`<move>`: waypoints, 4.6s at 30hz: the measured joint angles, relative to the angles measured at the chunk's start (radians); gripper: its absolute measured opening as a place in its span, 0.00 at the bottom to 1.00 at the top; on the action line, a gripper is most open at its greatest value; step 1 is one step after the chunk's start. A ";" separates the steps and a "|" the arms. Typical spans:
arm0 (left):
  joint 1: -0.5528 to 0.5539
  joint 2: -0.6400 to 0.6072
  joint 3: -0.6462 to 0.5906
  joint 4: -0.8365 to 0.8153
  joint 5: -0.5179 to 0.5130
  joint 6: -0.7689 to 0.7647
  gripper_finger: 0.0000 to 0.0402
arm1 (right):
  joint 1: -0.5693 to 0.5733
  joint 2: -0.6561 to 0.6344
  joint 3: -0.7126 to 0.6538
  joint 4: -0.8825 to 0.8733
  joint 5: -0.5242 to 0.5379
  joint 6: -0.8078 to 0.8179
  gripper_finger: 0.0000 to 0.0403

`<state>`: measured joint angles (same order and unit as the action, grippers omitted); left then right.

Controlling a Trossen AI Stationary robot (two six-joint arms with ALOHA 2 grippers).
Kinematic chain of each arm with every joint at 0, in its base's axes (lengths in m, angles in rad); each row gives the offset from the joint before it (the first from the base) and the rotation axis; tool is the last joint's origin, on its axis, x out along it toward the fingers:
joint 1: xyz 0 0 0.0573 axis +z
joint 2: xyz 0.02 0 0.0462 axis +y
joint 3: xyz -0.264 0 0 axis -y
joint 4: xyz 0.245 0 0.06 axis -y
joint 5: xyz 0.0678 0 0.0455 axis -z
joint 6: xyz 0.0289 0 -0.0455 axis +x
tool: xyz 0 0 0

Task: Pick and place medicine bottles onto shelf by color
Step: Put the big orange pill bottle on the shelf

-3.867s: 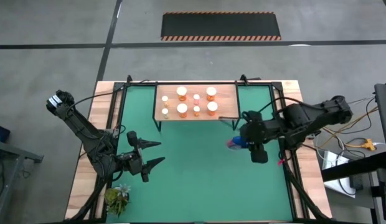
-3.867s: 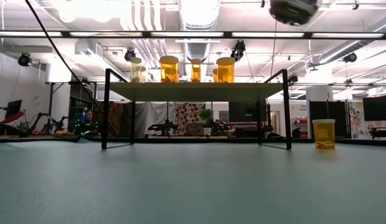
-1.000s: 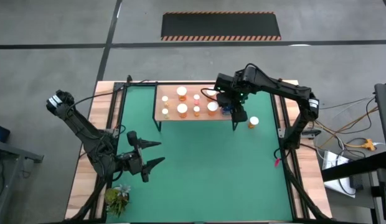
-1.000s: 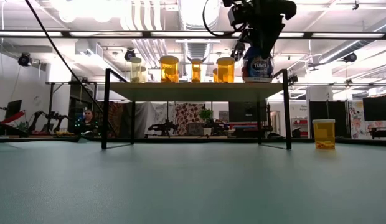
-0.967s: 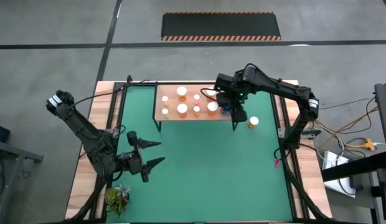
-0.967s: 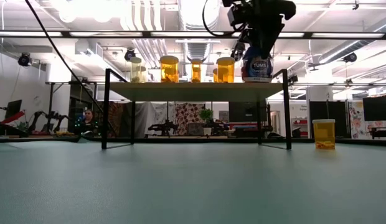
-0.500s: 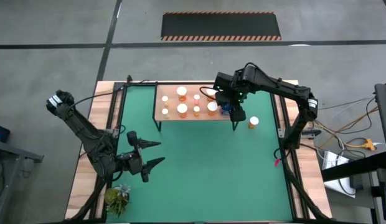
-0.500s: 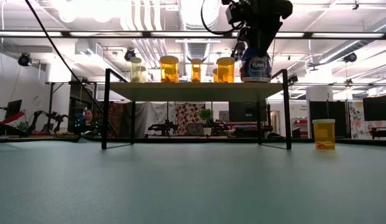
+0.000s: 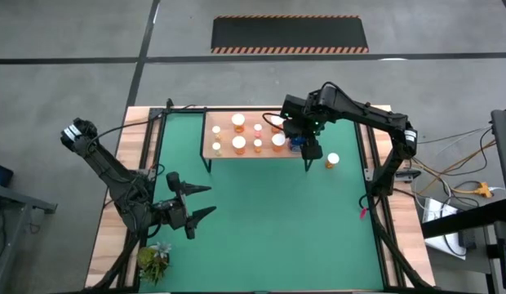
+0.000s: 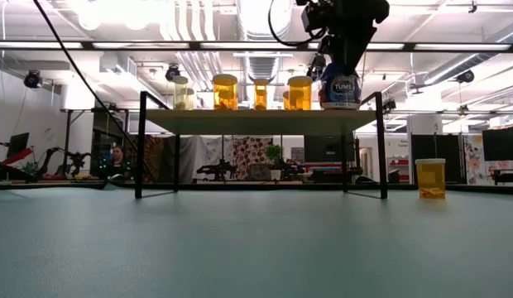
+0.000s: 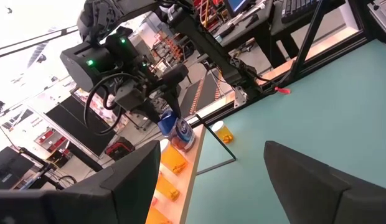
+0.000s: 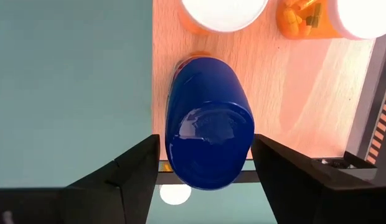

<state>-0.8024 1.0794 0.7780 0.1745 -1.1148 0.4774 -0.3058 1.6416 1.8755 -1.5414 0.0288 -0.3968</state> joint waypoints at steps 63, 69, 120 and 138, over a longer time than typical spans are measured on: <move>-0.001 -0.004 0.004 0.096 0.010 0.106 0.67 | 0.140 -0.560 -0.541 -0.027 0.262 1.492 0.50; 0.000 -0.004 0.002 0.059 0.009 0.107 0.67 | 0.140 -0.562 -0.676 -0.013 0.340 1.588 0.55; 0.000 -0.005 0.001 0.025 0.002 0.105 0.67 | 0.177 -0.598 -1.271 0.665 0.497 1.731 0.69; 0.000 -0.005 0.000 0.025 0.002 0.104 0.67 | 0.177 -0.598 -1.318 0.733 0.487 1.749 0.56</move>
<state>-0.8027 1.0744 0.7784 0.1997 -1.1126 0.5812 -0.1287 1.0431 0.5575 -0.8085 0.5163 1.3527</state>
